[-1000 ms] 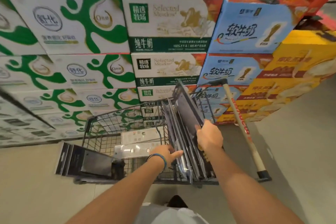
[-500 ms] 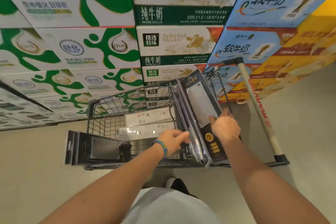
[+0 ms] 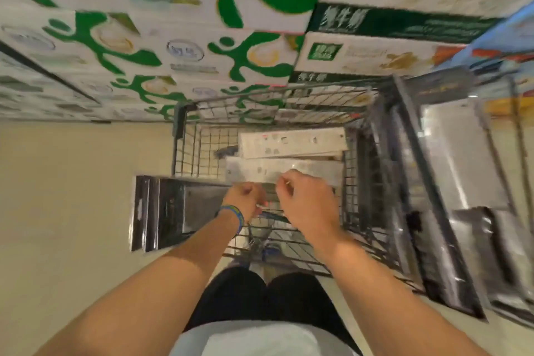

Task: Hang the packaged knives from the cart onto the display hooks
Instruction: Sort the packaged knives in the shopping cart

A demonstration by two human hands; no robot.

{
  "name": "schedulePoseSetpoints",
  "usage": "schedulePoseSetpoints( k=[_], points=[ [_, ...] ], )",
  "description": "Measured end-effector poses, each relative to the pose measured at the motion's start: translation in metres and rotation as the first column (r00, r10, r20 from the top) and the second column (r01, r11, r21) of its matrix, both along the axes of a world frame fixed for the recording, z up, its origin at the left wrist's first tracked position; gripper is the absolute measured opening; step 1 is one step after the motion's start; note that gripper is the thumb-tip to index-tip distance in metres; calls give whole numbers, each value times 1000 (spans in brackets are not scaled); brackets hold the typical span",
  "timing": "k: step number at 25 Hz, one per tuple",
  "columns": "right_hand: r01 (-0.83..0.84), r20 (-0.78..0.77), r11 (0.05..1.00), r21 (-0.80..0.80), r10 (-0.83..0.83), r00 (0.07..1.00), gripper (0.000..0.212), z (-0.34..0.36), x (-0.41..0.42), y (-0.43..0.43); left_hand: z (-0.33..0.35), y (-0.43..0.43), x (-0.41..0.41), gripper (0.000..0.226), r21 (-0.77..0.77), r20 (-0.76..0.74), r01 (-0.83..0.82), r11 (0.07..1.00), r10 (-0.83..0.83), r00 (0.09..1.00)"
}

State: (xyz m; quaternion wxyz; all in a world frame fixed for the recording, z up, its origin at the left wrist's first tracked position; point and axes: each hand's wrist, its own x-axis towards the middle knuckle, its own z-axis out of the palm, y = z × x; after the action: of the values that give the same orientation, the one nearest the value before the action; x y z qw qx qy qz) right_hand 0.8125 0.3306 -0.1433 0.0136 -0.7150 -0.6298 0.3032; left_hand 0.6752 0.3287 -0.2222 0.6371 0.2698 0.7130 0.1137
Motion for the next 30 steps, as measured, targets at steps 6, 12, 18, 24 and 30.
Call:
schedulePoseSetpoints(
  k=[6, 12, 18, 24, 30],
  points=[
    [-210, 277, 956, -205, 262, 924, 39, -161, -31, 45, -102, -1, 1, 27, -135, -27, -61, 989, 58, 998],
    [-390, 429, 840, -378, 532, 730, 45, -269, -46, 58, -147, -1, 5, 16, -246, 48, -256, 935, 276, 960],
    [-413, 532, 856, -310, 516, 671, 56, -299, -33, 48, -145, 15, -3, 24, -213, 84, -271, 939, 294, 952],
    [-339, 326, 934, -116, 358, 875, 28, -268, -9, 69, -137, 11, -2, 19, -354, 96, -435, 828, 495, 864],
    [222, -288, 974, 32, -204, 936, 27, -184, 1, 82, -122, 9, 2, 12, -198, 125, -435, 878, 463, 877]
  ],
)
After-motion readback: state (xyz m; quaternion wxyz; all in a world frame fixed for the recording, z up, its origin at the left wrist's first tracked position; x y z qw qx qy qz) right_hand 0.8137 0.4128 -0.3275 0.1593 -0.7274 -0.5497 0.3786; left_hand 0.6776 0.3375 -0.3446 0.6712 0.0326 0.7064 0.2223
